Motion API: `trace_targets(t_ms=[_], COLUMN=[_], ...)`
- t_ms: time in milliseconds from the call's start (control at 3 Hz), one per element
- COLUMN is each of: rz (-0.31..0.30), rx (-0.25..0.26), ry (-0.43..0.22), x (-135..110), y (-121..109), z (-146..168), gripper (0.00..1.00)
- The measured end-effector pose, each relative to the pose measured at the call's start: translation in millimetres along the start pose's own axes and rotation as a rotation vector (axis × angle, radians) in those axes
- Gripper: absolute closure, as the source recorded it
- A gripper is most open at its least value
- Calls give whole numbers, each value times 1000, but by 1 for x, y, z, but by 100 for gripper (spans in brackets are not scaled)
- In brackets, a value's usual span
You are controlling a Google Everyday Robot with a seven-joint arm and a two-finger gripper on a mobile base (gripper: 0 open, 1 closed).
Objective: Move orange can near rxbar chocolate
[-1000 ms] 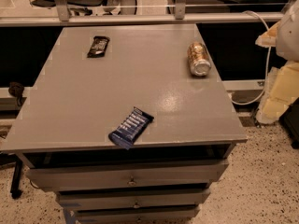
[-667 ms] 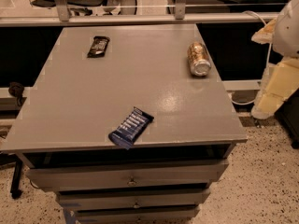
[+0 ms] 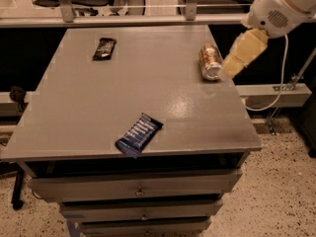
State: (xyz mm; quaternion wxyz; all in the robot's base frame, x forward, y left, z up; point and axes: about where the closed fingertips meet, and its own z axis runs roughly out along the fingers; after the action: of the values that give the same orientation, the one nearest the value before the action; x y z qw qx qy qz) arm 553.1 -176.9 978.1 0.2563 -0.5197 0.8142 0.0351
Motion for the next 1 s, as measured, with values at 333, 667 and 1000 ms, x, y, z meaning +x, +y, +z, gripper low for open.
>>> trace_targets(t_ms=[333,667,1000], rz=[137,301,458], rx=[17,66,118], ry=[-60,-103,-102], x=[-21,-42,-51], y=[-32,-60,-83], z=[24,55,91], gripper=[0,0,0])
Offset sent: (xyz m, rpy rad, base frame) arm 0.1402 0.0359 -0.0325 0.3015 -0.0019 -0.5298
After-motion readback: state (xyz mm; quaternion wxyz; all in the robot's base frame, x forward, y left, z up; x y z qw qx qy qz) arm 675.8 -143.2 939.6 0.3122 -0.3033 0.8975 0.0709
